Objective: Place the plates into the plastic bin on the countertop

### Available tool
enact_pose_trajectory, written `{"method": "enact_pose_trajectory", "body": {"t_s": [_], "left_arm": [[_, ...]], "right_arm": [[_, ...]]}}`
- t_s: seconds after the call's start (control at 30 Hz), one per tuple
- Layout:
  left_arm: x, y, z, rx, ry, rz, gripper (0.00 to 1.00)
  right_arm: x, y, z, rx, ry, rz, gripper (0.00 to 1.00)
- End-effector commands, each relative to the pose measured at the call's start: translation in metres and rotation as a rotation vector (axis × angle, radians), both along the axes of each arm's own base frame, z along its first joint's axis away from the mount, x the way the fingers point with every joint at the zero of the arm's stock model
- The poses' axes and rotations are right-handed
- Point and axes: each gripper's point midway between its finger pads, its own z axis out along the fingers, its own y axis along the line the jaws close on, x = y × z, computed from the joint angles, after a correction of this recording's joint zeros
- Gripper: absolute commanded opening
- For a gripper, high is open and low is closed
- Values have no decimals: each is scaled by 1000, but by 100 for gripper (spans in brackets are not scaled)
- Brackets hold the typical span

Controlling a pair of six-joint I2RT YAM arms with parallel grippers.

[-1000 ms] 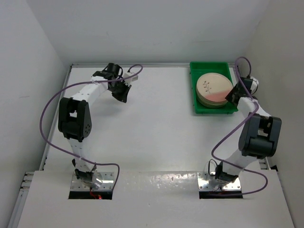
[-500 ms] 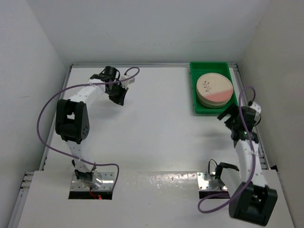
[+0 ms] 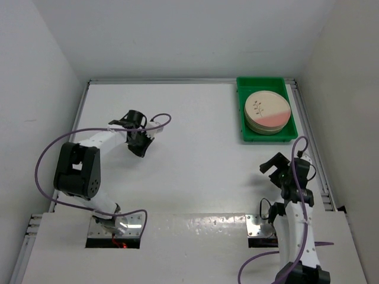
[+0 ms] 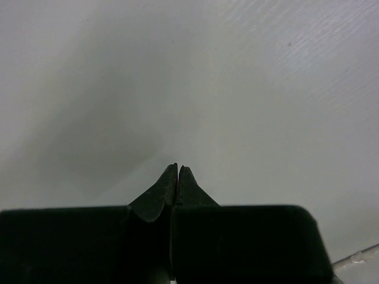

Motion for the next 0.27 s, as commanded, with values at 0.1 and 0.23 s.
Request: {"method": "enact_pose_trajectory", "body": {"t_s": [0.1,0.23], "left_arm": [[16,-9,22,9,-137,-51,4],[14,-15,25,6,-146,-70,5]], "right_arm": [[-5,18,-6,64,15,70,99],[-3,21,-1,67,-8,94,99]]}}
